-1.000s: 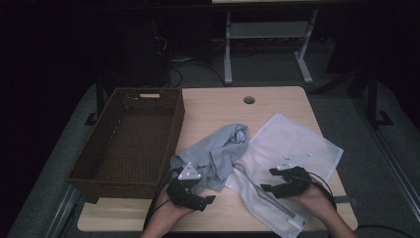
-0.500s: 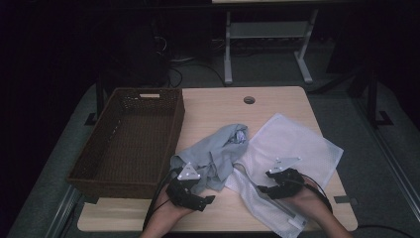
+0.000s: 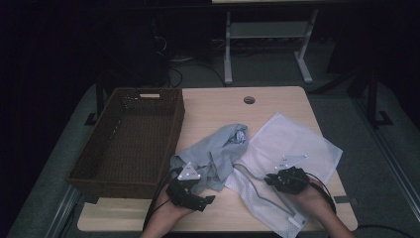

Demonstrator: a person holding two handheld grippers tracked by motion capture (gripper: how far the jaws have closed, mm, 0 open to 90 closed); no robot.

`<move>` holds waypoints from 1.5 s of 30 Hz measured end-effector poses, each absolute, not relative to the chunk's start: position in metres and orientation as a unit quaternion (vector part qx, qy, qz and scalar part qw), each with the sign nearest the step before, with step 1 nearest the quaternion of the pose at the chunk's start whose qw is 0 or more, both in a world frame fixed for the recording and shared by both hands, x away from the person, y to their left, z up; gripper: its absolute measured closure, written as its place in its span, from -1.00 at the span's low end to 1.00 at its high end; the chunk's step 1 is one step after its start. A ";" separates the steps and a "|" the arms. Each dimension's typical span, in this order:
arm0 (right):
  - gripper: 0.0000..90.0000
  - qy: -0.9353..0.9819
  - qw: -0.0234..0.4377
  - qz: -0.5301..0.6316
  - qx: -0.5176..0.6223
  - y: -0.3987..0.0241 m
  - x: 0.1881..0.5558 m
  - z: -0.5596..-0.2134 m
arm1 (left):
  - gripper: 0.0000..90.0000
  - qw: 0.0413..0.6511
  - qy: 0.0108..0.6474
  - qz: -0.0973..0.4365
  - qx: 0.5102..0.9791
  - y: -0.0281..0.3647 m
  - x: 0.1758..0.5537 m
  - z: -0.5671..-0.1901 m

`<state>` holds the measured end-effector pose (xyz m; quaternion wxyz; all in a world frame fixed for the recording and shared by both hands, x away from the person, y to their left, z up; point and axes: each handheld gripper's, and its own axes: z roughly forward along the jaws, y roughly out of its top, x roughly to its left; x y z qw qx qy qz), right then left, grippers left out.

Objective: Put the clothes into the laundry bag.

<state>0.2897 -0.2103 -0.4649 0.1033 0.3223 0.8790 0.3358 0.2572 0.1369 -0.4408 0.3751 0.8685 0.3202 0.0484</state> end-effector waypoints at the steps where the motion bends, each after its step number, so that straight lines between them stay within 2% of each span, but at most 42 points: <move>1: 0.82 0.878 0.104 0.337 0.323 -0.211 0.289 -0.464 | -0.61 0.376 0.320 0.049 0.868 0.137 0.257 -0.441; 4: 0.95 0.872 0.105 0.347 0.327 -0.214 0.290 -0.460 | -0.61 0.375 0.320 0.048 0.868 0.137 0.257 -0.441; 6: 0.96 0.871 0.103 0.352 0.328 -0.217 0.290 -0.459 | -0.61 0.375 0.319 0.049 0.869 0.137 0.257 -0.441; 21: 0.97 0.848 0.116 0.385 0.346 -0.234 0.293 -0.430 | -0.61 0.377 0.317 0.049 0.869 0.136 0.256 -0.440; 45: 0.97 0.820 0.146 0.423 0.357 -0.250 0.324 -0.378 | -0.61 0.378 0.321 0.047 0.867 0.136 0.257 -0.441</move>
